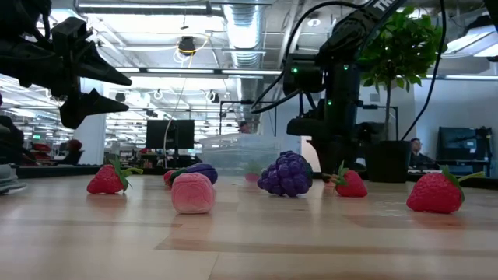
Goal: Pick and placing Produce into tupperware
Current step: Put the top peach into the transparent container, then put the right peach into the transparent container
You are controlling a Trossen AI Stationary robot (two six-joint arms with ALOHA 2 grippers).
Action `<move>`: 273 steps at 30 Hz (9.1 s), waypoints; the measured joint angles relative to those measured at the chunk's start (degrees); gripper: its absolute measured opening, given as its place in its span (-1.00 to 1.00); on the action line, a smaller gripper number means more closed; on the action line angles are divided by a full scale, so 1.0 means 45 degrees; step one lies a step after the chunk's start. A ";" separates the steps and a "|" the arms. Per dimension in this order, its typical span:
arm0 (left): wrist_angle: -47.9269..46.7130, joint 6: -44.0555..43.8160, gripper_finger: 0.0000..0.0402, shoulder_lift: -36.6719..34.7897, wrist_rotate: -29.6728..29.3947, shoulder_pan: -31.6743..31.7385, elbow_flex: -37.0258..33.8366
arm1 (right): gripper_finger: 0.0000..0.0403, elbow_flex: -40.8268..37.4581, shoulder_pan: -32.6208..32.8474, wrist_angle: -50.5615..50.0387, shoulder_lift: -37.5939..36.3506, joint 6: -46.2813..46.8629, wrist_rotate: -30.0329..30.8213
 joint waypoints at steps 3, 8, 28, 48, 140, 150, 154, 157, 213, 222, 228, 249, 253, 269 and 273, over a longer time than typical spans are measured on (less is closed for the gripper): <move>0.0000 -0.0005 0.30 -0.0002 0.0009 0.0000 -0.0005 | -0.28 0.0000 0.0000 0.0000 0.0000 -0.0030 0.0000; -0.0001 -0.0083 0.30 0.0000 0.0039 0.0000 -0.0004 | -0.28 0.0000 0.0000 0.0005 0.0000 -0.0061 0.0000; -0.0001 -0.0083 0.30 -0.0002 0.0034 0.0000 -0.0005 | -0.28 -0.0005 0.0000 0.0005 -0.0005 -0.0064 -0.0009; -0.0001 -0.0078 0.30 -0.0002 0.0029 0.0000 -0.0005 | -0.31 -0.0005 0.0000 0.0009 -0.0005 -0.0064 -0.0194; 0.0004 -0.0193 0.30 -0.0001 0.0040 0.0000 0.0000 | -0.32 0.3104 -0.0519 0.6714 0.1200 -0.2065 -0.0480; 0.0002 -0.0172 0.30 -0.0002 -0.0019 0.0000 -0.0004 | -0.17 0.3104 -0.0602 0.6426 0.1200 -0.2075 -0.0475; -0.0001 -0.0170 0.30 0.0000 -0.0024 0.0000 -0.0004 | -0.06 0.3104 -0.0602 0.6426 0.1200 -0.2096 -0.0482; -0.0001 -0.0170 0.30 0.0000 -0.0024 0.0000 0.0000 | 0.02 0.3104 -0.0601 0.6426 0.1200 -0.2108 -0.0582; -0.0001 -0.1348 0.30 0.0000 0.0073 0.0000 0.0000 | 0.12 -0.0423 1.1984 -0.3019 -0.6982 0.4069 0.3025; 0.0000 0.0172 0.30 -0.0004 -0.0081 0.0000 -0.0004 | 0.12 -0.0423 1.4463 -0.2369 -0.5728 0.8046 0.4472; 0.0001 0.1588 0.30 -0.0002 -0.0117 0.0000 0.0000 | 0.12 -0.0423 1.5027 -0.1177 -0.4308 0.9452 0.4446; 0.0181 0.4906 0.30 -0.0005 -0.0355 0.0000 -0.0008 | 0.12 -0.0379 1.6028 0.0916 -0.2011 1.2617 0.4350; 0.0504 0.4400 0.30 -0.0005 0.0459 0.0001 -0.0053 | 0.12 -0.0379 1.6208 0.0074 -0.2011 1.3126 0.4352; 0.0111 0.4250 0.30 -0.0005 0.1760 0.0000 -0.0005 | 0.12 -0.0379 1.6266 -0.0744 -0.2011 1.2911 0.4333; -0.0040 0.4245 0.30 0.0000 0.2107 0.0000 0.0015 | 0.12 -0.0379 1.6237 -0.0639 -0.1923 1.2436 0.4211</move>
